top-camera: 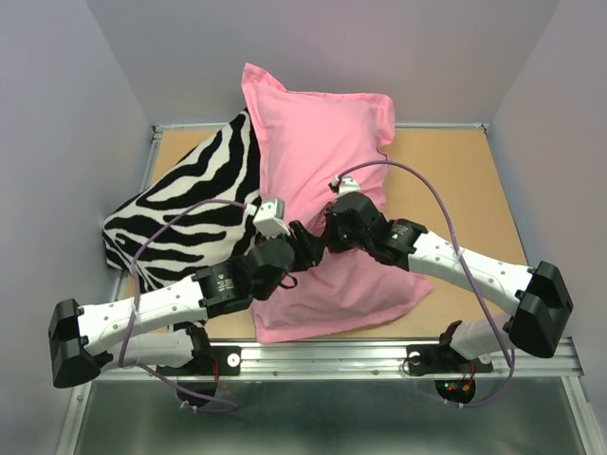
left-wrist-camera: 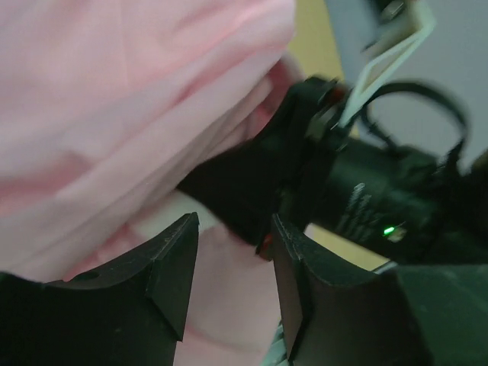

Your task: Remove the pillowcase from the pillow

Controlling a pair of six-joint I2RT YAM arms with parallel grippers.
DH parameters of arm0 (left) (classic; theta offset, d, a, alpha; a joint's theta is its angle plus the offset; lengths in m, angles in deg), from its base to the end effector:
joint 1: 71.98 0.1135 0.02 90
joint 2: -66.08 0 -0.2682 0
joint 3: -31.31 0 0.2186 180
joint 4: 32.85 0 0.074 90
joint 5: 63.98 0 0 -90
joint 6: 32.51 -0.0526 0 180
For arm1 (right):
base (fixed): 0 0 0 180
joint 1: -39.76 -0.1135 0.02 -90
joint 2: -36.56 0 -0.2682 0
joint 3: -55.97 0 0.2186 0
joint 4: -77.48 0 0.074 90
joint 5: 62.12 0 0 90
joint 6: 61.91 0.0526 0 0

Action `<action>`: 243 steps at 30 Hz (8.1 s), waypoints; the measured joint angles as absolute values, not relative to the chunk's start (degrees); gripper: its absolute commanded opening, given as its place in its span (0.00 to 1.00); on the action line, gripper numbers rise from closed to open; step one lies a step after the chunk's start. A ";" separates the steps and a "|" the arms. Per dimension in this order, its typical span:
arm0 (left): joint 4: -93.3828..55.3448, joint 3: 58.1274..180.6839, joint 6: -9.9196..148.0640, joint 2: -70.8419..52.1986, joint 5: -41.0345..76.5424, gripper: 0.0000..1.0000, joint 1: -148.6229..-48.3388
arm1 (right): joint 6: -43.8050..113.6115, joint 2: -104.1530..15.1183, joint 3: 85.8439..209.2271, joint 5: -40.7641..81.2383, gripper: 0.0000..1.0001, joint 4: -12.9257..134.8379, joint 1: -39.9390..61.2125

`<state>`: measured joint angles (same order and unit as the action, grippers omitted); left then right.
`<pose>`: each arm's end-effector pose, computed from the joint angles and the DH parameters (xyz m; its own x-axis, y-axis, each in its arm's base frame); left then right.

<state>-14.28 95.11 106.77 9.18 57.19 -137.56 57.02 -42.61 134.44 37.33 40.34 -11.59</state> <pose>0.1104 -0.1773 0.3404 -0.4862 -0.4977 -0.7182 0.3082 0.6714 -0.6739 0.1864 0.2192 0.2970 -0.6688 -0.0723 -0.7399 -0.4180 0.8596 0.2939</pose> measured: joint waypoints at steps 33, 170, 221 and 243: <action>-6.39 87.73 136.80 7.34 64.58 0.13 -144.23 | 57.65 -36.19 134.75 73.81 0.01 34.85 -37.40; -41.01 74.57 113.46 4.48 30.55 0.00 -109.80 | 59.55 -21.74 146.05 58.29 0.01 14.31 -9.47; -12.86 95.20 117.00 1.77 68.21 0.00 -147.55 | 57.63 -44.93 159.67 47.21 0.01 24.21 -7.85; -20.82 88.01 122.27 -0.17 78.88 0.05 -164.23 | 45.67 -61.67 179.75 50.80 0.01 1.70 -11.81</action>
<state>-20.82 88.01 122.27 -0.17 78.88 -164.23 45.67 -61.67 179.75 50.80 1.70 -11.81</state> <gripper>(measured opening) 0.053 0.044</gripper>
